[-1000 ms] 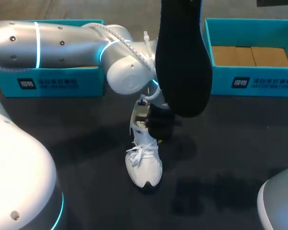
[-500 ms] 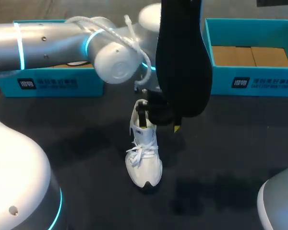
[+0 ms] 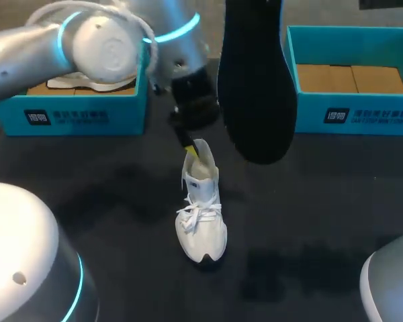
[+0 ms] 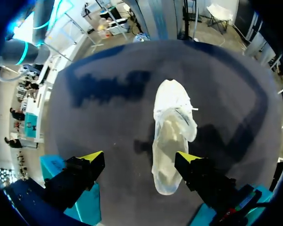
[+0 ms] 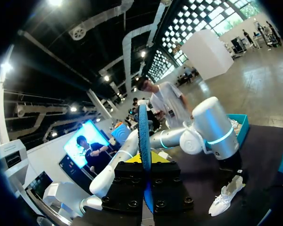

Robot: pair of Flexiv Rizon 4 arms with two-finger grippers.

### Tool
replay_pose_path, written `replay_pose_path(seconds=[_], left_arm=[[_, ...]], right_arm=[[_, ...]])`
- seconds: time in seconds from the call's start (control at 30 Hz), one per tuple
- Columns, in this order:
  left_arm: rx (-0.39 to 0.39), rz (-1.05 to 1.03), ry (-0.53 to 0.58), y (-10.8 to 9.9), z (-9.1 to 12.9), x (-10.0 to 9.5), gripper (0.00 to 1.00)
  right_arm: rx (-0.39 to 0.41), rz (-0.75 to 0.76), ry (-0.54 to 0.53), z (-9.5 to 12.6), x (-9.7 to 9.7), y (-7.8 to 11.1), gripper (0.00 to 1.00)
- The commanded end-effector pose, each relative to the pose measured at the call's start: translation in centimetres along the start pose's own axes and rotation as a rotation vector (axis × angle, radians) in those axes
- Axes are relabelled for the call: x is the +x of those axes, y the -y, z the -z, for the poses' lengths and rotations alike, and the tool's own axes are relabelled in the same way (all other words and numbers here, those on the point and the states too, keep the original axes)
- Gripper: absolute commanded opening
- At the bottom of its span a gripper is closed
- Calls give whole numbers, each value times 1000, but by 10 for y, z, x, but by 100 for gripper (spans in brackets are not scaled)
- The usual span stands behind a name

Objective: Take the shoe out of the shoebox, open the shoe tongue, remove and reinsert the insole, then place the shoe into the shoebox

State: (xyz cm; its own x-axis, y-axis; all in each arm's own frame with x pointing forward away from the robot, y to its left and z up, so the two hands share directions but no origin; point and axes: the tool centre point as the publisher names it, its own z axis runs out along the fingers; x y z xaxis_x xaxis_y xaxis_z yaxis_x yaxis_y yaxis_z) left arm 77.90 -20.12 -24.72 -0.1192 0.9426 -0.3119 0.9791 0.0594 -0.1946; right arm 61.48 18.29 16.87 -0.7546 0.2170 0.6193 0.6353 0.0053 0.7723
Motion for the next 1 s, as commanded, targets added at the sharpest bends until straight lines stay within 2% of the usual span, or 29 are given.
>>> replay_pose_path(seconds=[0.03,0.2,0.37,0.43,1.0], left_arm=[[-2,-1,283,-1,24,21,100],[-26,-15,411,-1,31,28,100],[9,-14,531,4,35,37,100],[-33,-8,595,5,36,37,100],[-33,-8,595,5,36,37,100]], right_arm=[[2,-1,0,-4,0,-3,0],[2,-1,0,-4,0,-3,0],[2,-1,0,-4,0,-3,0],[2,-1,0,-4,0,-3,0],[2,-1,0,-4,0,-3,0]])
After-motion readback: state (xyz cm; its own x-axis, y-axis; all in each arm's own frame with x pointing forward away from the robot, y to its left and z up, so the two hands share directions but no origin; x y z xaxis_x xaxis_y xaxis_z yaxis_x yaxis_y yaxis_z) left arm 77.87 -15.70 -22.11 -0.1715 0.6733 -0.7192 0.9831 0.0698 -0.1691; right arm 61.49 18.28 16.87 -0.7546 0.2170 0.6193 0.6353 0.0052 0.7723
